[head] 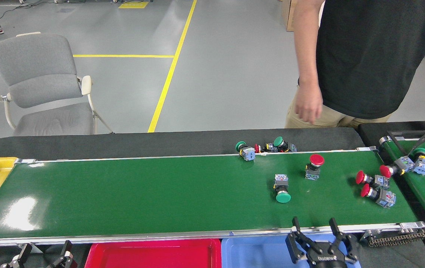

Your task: Pick switch part from conveyor to tray

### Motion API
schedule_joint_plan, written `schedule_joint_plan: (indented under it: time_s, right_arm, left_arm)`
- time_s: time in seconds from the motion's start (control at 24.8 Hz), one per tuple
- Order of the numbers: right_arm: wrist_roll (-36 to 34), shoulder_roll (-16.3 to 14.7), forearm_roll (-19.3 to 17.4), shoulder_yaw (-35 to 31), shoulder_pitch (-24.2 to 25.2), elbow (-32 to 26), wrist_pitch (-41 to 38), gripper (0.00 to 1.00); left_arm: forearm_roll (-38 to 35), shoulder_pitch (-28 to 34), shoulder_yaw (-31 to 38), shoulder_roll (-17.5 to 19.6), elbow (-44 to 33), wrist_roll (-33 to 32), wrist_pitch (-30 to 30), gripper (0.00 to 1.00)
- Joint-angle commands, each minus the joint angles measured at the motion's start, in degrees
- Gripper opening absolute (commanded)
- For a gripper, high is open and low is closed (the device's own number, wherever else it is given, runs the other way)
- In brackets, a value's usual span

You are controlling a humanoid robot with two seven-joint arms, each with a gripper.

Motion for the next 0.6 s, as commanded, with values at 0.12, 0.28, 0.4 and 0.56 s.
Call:
schedule_joint_plan:
  time_s: [0.12, 0.28, 0.4, 0.56]
  right_arm:
    - [2.75, 0.76, 0.82, 6.54, -10.68, 9.63, 8.21, 1.00]
    - [3.98, 1.99, 0.64, 8.13, -14.99, 15.17, 9.44, 1.00]
    - [4.07, 4.01, 0.55, 8.30, -17.27, 19.83, 9.35, 0.74]
    - [4.42, 3.66, 0.38, 9.97, -19.21, 22.02, 8.91, 0.20]
  left_arm:
    - [0.21, -0.54, 0.09, 0.60, -0.52, 0.00, -0.12, 1.00]
    - [0.21, -0.71, 0.00, 0.60, -0.43, -0.08, -0.12, 1.00]
    - [0.12, -1.51, -0.17, 0.60, -0.34, -0.08, -0.12, 1.00]
    - [0.12, -1.59, -0.09, 0.60, -0.34, -0.08, -0.21, 1.00]
